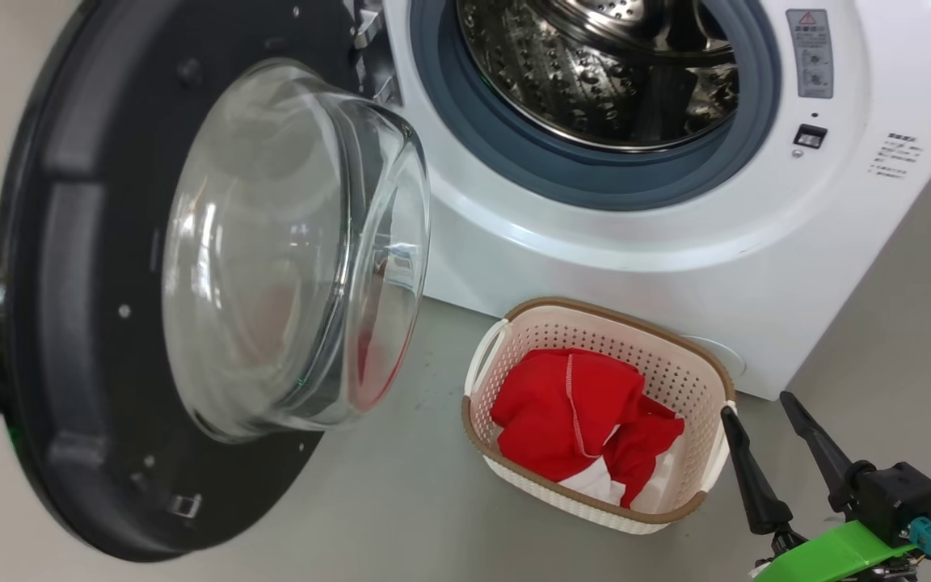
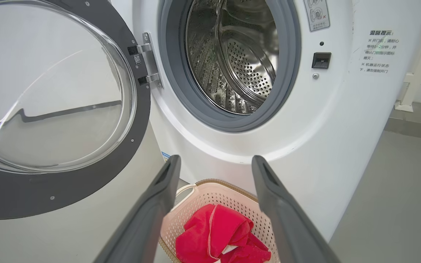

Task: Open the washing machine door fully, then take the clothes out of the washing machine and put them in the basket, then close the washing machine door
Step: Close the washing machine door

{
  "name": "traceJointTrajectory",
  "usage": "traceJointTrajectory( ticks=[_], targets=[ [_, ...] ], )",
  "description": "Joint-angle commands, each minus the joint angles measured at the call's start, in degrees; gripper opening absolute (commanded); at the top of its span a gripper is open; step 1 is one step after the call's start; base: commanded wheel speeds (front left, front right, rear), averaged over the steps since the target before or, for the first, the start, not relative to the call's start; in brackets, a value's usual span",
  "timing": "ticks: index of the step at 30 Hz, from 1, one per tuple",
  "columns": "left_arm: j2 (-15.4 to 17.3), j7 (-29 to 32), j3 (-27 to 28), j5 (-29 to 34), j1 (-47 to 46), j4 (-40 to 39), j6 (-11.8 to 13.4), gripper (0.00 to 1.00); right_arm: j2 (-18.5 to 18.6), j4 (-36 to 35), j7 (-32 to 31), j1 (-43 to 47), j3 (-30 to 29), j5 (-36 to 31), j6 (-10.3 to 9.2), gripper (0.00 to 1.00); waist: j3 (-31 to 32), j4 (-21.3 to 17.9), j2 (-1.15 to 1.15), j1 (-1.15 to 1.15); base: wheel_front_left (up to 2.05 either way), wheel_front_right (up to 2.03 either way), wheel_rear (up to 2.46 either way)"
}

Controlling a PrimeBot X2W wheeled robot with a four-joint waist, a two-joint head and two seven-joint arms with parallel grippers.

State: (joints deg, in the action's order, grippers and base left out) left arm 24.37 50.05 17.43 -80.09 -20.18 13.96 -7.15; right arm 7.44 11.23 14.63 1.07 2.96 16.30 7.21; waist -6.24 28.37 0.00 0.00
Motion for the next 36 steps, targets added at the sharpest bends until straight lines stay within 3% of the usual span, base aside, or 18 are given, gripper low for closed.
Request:
traceJointTrajectory(
  ticks=[1,16,25,36],
  targets=[
    [2.4,0.9,1.1,-0.6,-0.4,-2.6,-0.3,0.00,0.4,-1.5,0.4,0.0,1.2,-0.4,0.28,1.00,0.5,-0.6,0.00,0.00,0.00,0.00,0.00],
    [0.3,1.8,-7.7,-3.6,0.6,-14.8,-0.3,0.00,-0.6,-1.7,0.4,0.9,0.8,-0.3,0.28,1.00,2.1,-7.5,0.00,0.00,0.00,0.00,0.00],
    [-1.3,-1.5,-12.1,-3.2,-1.1,-16.5,-0.3,0.00,-0.9,-1.9,0.4,1.2,0.3,-0.4,0.28,1.00,1.8,-12.4,0.00,0.00,0.00,0.00,0.00],
    [-0.9,-5.7,-14.6,-2.7,-1.8,-15.8,-0.3,0.00,-1.0,-2.1,0.4,0.9,-0.3,-0.4,0.28,1.00,1.1,-14.4,0.00,0.00,0.00,0.00,0.00]
  ],
)
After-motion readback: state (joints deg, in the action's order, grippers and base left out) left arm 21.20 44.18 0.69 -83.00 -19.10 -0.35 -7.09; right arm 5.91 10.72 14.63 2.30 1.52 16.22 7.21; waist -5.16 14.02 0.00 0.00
